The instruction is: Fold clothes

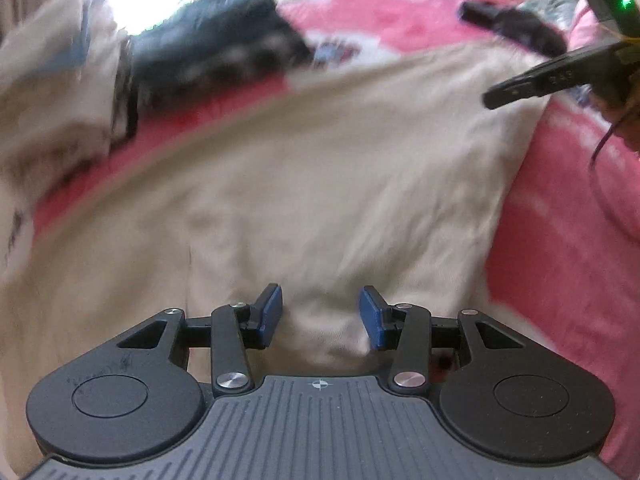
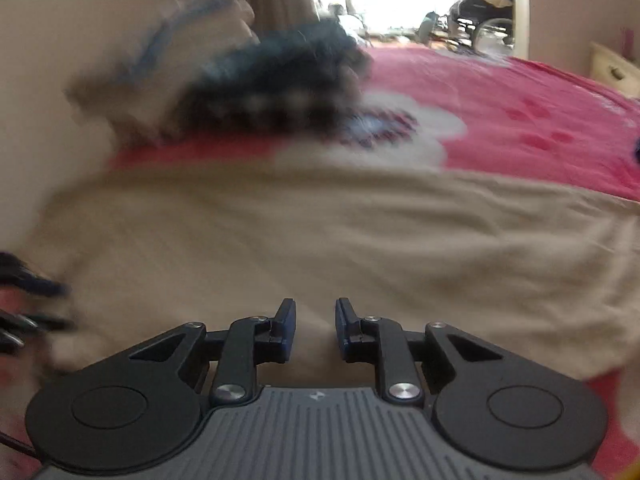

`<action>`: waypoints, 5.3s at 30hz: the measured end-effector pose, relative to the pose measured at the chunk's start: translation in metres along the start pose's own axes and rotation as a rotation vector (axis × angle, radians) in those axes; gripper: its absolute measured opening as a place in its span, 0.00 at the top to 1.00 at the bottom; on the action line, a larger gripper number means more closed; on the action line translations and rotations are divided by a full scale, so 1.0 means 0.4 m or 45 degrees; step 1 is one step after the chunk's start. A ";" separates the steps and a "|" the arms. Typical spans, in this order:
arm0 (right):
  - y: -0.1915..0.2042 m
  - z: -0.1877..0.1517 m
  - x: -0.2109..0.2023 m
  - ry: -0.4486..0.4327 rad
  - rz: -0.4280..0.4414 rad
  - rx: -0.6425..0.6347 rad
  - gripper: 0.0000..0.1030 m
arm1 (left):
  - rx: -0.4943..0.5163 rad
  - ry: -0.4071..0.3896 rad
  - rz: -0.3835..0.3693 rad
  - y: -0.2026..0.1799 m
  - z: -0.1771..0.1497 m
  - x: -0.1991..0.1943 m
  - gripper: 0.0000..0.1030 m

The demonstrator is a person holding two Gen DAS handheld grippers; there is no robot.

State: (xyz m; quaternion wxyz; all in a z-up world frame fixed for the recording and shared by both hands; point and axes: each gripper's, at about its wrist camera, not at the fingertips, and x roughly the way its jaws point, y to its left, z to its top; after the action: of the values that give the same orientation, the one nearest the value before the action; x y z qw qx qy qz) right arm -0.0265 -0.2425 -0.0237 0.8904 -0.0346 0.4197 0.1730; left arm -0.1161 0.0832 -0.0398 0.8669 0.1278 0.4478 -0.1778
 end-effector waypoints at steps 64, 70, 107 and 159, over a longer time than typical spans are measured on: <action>-0.342 0.016 -0.102 -0.754 -0.337 1.044 0.94 | -0.306 -0.122 0.190 0.111 0.099 0.121 0.57; -0.242 0.084 -0.123 -0.769 -0.261 0.819 0.94 | -0.309 -0.122 0.193 0.109 0.099 0.122 0.57; 0.146 0.210 -0.076 -0.634 0.156 0.336 0.94 | -0.332 -0.139 0.207 0.103 0.092 0.124 0.56; 0.504 0.241 0.019 0.135 0.569 -0.503 0.39 | -0.919 -0.418 -0.061 0.383 0.008 -0.089 0.59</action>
State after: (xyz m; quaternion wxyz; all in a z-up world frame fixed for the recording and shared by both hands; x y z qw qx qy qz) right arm -0.0190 -0.0313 0.0496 0.7832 -0.1229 0.4210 0.4408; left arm -0.0683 0.2274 0.0008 0.9118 -0.2258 0.3396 -0.0470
